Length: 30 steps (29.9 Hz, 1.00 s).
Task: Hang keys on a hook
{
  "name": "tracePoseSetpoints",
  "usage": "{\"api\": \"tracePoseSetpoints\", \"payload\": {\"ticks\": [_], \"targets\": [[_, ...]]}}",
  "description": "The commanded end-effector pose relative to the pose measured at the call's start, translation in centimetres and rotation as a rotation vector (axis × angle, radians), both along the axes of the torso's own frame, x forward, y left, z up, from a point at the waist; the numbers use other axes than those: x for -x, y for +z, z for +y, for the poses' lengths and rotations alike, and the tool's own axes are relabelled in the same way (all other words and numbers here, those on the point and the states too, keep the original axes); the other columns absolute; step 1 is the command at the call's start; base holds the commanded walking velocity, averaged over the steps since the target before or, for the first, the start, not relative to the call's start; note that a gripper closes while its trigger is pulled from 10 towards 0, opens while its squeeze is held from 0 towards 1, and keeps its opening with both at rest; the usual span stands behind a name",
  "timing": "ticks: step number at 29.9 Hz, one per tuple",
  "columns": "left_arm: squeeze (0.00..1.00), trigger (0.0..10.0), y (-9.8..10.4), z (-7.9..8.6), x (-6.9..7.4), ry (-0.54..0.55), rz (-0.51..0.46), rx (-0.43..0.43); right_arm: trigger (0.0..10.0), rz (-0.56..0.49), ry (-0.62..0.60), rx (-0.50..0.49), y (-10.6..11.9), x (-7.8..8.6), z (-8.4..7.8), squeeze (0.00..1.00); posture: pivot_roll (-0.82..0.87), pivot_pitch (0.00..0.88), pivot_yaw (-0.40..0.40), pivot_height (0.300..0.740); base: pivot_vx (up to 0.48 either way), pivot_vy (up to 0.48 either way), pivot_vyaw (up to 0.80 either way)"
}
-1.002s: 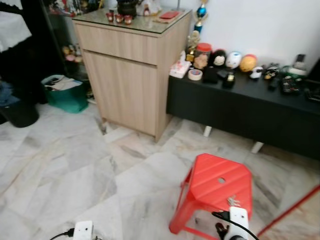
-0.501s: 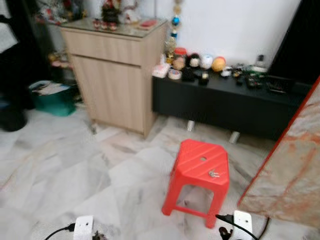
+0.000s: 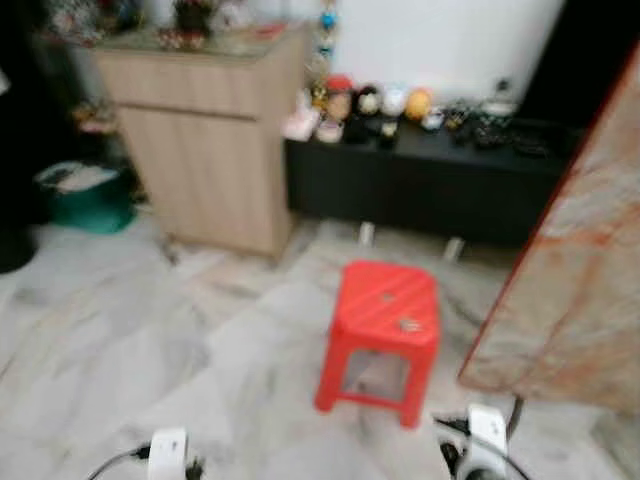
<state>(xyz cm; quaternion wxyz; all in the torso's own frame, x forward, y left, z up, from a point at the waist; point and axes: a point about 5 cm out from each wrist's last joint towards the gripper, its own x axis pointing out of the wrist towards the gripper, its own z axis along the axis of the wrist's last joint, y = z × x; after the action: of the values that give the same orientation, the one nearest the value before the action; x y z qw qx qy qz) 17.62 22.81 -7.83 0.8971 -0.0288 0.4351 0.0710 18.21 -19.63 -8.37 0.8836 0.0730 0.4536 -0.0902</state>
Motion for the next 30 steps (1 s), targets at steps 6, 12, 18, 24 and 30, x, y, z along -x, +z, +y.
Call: {"api": "tracePoseSetpoints", "payload": {"ticks": [6, 12, 18, 24, 30], "targets": [[0.00, 10.0, -0.09, -0.11, 0.14, -0.046, 0.015, -0.009, 10.0, -0.001, 0.010, -0.013, 0.08, -0.37, 0.61, 0.00, 0.07, 0.000, -0.057, 0.740, 0.000, -0.256, -0.78], [0.00, 10.0, -0.08, -0.14, 0.10, -0.053, 0.013, -0.006, 10.0, -0.004, 0.018, -0.011, 0.02, -0.24, 0.70, 0.00, 0.07, 0.000, -0.056, 0.740, 0.000, -0.324, -0.34], [0.00, 10.0, -0.08, -0.18, 0.11, -0.057, 0.011, -0.002, 10.0, -0.010, 0.014, -0.012, 0.04, -0.27, 0.69, 0.00, 0.07, 0.000, -0.057, 0.740, 0.000, -0.342, 0.00], [0.00, 10.0, -0.09, -0.23, 0.11, -0.062, 0.010, 0.002, 10.0, -0.011, 0.020, -0.010, 0.06, -0.32, 0.72, 0.00, 0.07, 0.000, -0.057, 0.740, 0.000, -0.480, 0.00], [0.00, 10.0, -0.10, -0.26, 0.12, -0.064, 0.010, 0.005, 10.0, -0.007, 0.020, -0.010, 0.03, -0.26, 0.71, 0.00, 0.07, 0.000, -0.058, 0.740, 0.000, -0.480, 0.00]]}}
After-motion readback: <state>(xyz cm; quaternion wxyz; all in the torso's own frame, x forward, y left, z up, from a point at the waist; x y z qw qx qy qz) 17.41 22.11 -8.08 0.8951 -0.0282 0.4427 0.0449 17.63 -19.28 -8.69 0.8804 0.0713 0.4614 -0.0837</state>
